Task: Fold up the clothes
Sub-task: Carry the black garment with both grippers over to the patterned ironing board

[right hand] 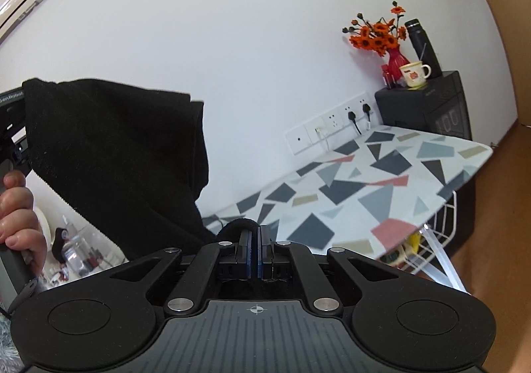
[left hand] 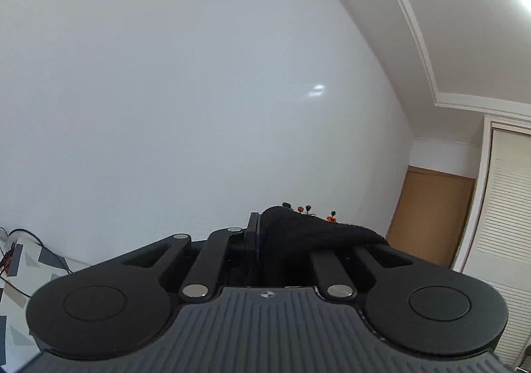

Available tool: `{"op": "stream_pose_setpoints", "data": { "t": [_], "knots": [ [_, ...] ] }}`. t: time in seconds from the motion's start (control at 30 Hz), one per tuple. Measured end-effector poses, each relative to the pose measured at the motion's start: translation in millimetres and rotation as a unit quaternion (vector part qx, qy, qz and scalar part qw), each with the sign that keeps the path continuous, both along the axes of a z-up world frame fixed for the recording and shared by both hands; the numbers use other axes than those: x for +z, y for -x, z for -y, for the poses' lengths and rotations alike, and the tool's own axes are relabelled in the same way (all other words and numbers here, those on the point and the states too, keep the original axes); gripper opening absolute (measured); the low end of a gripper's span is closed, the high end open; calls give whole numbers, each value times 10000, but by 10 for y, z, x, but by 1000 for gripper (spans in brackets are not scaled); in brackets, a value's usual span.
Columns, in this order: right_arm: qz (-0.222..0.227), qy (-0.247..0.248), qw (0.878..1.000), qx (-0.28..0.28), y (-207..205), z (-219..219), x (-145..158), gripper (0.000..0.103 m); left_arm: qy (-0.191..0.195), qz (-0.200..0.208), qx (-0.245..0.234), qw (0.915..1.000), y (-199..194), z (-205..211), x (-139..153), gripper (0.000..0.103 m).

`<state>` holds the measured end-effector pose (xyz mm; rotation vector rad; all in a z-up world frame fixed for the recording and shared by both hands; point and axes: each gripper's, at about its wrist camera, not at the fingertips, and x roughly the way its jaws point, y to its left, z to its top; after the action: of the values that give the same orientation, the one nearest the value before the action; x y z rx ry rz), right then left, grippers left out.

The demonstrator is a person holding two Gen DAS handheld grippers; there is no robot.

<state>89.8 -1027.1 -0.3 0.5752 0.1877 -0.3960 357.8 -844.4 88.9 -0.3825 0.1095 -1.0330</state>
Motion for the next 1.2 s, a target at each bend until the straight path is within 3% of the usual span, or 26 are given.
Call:
{"op": "stream_pose_setpoints", "data": {
  "t": [0.17,0.27,0.37,0.43,0.5,0.63,0.8,1.03,1.1,1.2],
  "knots": [
    [237,-46,9989,404,-327,850,-81,3,-71,36,650,9979,-115,648,-7,7],
    [232,15,9972,715,-553,1397,-67,3,-36,-194,1101,9937,-173,1022,24,7],
    [291,-14,9947,991,-777,1948,87,3,-82,-264,1454,9890,-235,1388,126,7],
    [418,238,9914,1219,-916,2276,232,3,25,-276,1642,9860,-273,1555,159,7],
    [433,482,9896,1282,-1086,2543,337,3,53,-302,1776,9836,-332,1700,189,7],
    [639,486,9893,1217,-1478,3031,491,3,-38,-318,1973,9798,-605,1941,221,7],
    [1078,620,9887,837,-1930,3435,679,3,-48,-248,2036,9787,-963,2087,285,7],
    [1441,710,9860,439,-2504,3684,899,3,-65,-80,2224,9749,-1503,2145,326,7],
    [1463,811,9854,329,-2661,3733,896,3,-230,-184,2262,9736,-1685,2204,209,7],
    [1149,775,9901,226,-2893,3785,680,3,-562,-562,2249,9711,-1955,2289,-72,7]
  ]
}}
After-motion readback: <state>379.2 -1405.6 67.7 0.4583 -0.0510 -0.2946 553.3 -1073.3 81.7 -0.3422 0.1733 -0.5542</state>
